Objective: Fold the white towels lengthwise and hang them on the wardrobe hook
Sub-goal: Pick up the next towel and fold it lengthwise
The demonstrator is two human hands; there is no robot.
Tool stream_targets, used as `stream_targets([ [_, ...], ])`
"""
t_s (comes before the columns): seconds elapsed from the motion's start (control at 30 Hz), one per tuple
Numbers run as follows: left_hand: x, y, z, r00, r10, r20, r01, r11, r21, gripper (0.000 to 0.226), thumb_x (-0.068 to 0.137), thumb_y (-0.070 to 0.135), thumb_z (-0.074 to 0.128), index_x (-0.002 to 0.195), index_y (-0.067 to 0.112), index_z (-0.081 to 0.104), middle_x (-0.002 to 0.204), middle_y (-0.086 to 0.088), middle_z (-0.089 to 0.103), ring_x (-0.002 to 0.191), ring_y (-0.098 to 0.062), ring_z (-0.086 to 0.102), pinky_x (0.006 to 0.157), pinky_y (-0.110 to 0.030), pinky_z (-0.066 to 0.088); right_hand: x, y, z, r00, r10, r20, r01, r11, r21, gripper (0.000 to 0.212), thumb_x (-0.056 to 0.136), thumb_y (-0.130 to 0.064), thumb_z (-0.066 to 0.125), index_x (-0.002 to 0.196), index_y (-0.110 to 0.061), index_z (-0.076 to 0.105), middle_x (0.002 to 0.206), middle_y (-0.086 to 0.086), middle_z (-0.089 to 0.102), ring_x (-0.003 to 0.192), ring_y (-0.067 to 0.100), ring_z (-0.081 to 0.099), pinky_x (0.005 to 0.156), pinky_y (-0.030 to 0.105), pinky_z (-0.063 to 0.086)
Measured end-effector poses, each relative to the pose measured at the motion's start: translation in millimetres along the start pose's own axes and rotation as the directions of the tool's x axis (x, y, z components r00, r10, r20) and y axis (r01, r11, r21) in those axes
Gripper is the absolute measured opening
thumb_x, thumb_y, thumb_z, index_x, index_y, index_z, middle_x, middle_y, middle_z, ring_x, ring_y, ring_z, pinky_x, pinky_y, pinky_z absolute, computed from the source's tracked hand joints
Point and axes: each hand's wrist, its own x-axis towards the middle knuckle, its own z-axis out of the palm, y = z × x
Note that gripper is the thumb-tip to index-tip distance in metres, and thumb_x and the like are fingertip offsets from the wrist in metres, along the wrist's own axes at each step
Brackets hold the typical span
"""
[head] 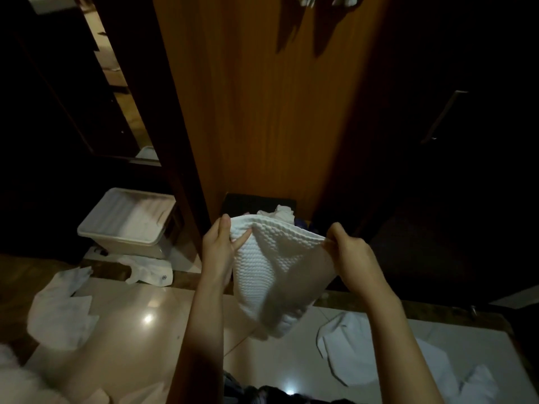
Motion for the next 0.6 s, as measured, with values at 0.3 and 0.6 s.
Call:
stream_targets([
  [0.3,-5,5,10,0.993,0.042,0.109,-0.064,0.976,0.206,0.030,0.100,0.024,0.042,0.082,0.004,0.056,0.103,-0.031,0.060,0.094,-0.029,0.067,0.082,-0.032,0.055,-13,-2,14,0.923,-0.190,0.335,0.207,0.978,-0.014,0.040,0.086,-0.012,0.050,0.117,-0.036,0.058,0.108,-0.006,0.053,0.096,0.016,0.055,0.077,0.032,0.048],
  [0.6,-4,9,0,0.985,0.147,0.091,-0.171,0.913,0.371,0.039,0.099,0.032,0.040,0.091,0.004,0.065,0.095,-0.021,0.067,0.092,-0.037,0.063,0.086,-0.054,0.048,-12,-17,44,0.812,-0.437,0.388,0.550,0.794,-0.257,0.044,0.088,-0.012,0.056,0.129,-0.027,0.052,0.113,0.004,0.062,0.104,0.025,0.056,0.084,0.035,0.040],
])
